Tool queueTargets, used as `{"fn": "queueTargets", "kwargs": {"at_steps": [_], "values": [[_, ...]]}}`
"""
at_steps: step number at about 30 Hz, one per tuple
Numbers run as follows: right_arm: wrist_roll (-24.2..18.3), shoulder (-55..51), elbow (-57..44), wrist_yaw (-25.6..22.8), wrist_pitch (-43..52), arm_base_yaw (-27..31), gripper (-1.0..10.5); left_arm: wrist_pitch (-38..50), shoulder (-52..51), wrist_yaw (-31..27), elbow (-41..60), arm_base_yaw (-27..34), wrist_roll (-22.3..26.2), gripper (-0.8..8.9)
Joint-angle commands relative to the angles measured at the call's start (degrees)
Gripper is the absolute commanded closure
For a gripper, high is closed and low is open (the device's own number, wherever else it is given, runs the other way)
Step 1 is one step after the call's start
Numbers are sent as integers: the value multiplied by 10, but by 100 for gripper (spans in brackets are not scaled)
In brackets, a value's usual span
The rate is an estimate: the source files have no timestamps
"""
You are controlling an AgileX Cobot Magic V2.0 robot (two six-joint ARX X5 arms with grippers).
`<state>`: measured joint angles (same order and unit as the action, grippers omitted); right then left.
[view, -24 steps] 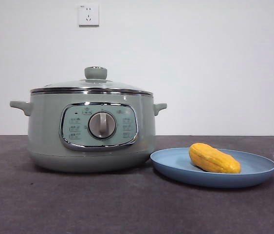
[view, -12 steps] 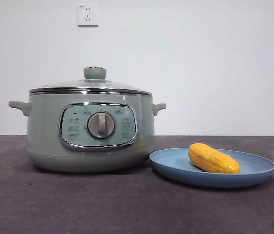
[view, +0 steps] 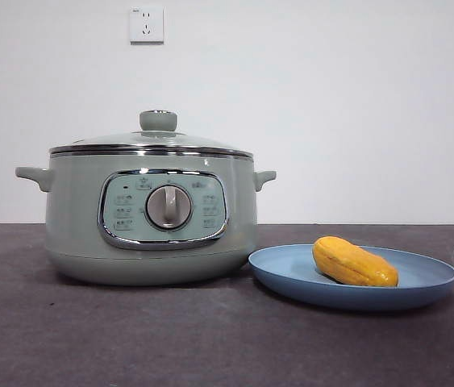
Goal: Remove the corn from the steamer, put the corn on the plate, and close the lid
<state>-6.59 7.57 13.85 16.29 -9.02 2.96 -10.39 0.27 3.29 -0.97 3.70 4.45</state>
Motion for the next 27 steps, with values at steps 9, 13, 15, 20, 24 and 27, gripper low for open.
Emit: {"fn": "queueTargets", "kwargs": {"at_steps": [9,13,15,20,24,27], "values": [[57,-75,-124,-18,8,4,946,1,-2,-2,8,2,-2,817],[62,-75,-136,-18,-3,4,946,1,-2,-2,8,2,-2,817],[61,-75,-136,-18,-4,4,946,1,-2,-2,8,2,-2,817],[69,-75,-136,-16,-3,3,946,1,-2,-2,8,2,-2,817],[70,-75,-136,-17,-2,4,946,1,-2,-2,8,2,-2,817],[70,-75,-136,-17,-2,4,946,1,-2,-2,8,2,-2,817]]}}
